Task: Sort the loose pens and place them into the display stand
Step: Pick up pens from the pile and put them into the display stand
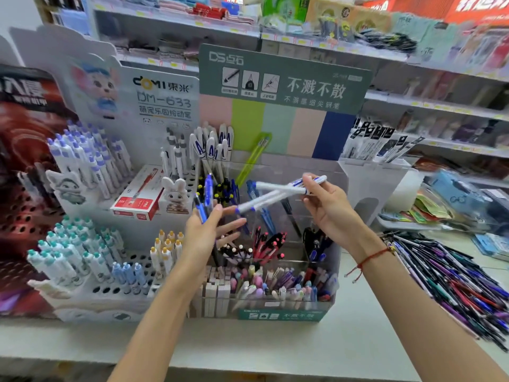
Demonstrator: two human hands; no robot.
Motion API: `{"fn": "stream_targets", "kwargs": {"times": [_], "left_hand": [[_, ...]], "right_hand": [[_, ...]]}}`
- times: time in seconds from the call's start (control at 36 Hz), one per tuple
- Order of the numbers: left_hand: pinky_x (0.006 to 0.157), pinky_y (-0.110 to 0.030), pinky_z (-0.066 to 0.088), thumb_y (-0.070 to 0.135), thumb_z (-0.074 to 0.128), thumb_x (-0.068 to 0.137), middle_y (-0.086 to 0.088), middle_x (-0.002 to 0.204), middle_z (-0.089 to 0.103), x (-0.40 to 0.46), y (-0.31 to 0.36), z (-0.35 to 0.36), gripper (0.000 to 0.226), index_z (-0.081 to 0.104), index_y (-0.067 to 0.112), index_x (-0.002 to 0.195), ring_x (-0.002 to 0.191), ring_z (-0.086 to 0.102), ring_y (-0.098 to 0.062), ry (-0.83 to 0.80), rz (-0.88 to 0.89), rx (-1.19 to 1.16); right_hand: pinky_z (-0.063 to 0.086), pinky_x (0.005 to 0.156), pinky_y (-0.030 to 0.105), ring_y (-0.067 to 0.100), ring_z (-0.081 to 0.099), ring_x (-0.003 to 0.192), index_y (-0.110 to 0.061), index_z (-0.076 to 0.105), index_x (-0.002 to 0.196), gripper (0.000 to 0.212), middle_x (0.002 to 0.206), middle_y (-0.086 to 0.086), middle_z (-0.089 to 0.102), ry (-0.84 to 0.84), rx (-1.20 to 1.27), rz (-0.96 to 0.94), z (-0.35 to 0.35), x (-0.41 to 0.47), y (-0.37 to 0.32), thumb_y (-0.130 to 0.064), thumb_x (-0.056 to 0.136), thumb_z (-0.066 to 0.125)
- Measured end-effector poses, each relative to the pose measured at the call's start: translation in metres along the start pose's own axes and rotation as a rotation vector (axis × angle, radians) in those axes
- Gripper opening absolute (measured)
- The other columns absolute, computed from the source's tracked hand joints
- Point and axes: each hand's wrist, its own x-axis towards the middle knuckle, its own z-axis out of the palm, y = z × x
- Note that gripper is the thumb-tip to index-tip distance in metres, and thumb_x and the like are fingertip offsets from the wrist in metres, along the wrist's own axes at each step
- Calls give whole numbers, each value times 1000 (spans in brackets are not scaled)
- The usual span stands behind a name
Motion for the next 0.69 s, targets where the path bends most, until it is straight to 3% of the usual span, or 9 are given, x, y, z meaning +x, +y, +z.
{"fn": "stream_targets", "kwargs": {"times": [0.08, 0.19, 0.31, 0.42, 0.5, 0.61, 0.69], "left_hand": [[66, -28, 60, 16, 42, 102, -2, 96, 71, 2, 6, -8, 13, 54, 20, 107, 75, 73, -17, 38, 55, -66], [62, -25, 58, 16, 46, 100, -1, 100, 72, 9, 9, -19, 19, 53, 18, 118, 79, 73, -16, 76, 76, -28], [59, -23, 57, 18, 48, 100, 0, 102, 71, 8, 13, -29, 17, 56, 20, 115, 77, 72, -13, 92, 81, 4], [44, -17, 46, 21, 48, 100, 2, 91, 66, 7, 18, -36, 12, 57, 21, 108, 55, 63, -4, 106, 81, 65], [38, -16, 33, 20, 47, 100, 2, 80, 56, 8, 21, -42, 9, 56, 20, 103, 48, 51, -3, 103, 80, 70], [38, -16, 32, 20, 48, 99, 2, 78, 56, 10, 25, -50, 12, 58, 18, 106, 50, 50, -4, 94, 78, 92], [38, -16, 34, 21, 49, 99, 5, 77, 59, 10, 29, -54, 15, 60, 20, 109, 50, 51, -3, 90, 80, 95]], "right_hand": [[51, 59, 11, 2, 61, 58, -9, 62, 84, 12, 65, -5, 64, 81, 240, -68, 20, 18, -9, -9, 94, 56], [52, 58, 13, 3, 60, 57, -10, 58, 83, 12, 73, 0, 58, 89, 188, -165, 61, 49, -16, -7, 95, 56], [54, 62, 17, 8, 61, 66, -12, 57, 85, 10, 79, 4, 61, 106, -149, -348, 87, 76, -17, -10, 95, 58], [57, 69, 29, 13, 60, 73, -9, 57, 93, 7, 84, 3, 61, 169, -447, -614, 91, 87, -22, -15, 94, 60], [56, 70, 36, 13, 60, 74, -12, 55, 92, 7, 83, -3, 60, 72, -616, -769, 97, 88, -25, -15, 93, 61], [49, 68, 22, 15, 61, 76, -5, 57, 96, 11, 85, -3, 61, -46, -888, -931, 111, 86, -19, -13, 92, 63], [52, 74, 33, 17, 61, 80, -6, 59, 99, 13, 89, 2, 64, -127, -1002, -974, 120, 87, -15, -15, 91, 64]]}}
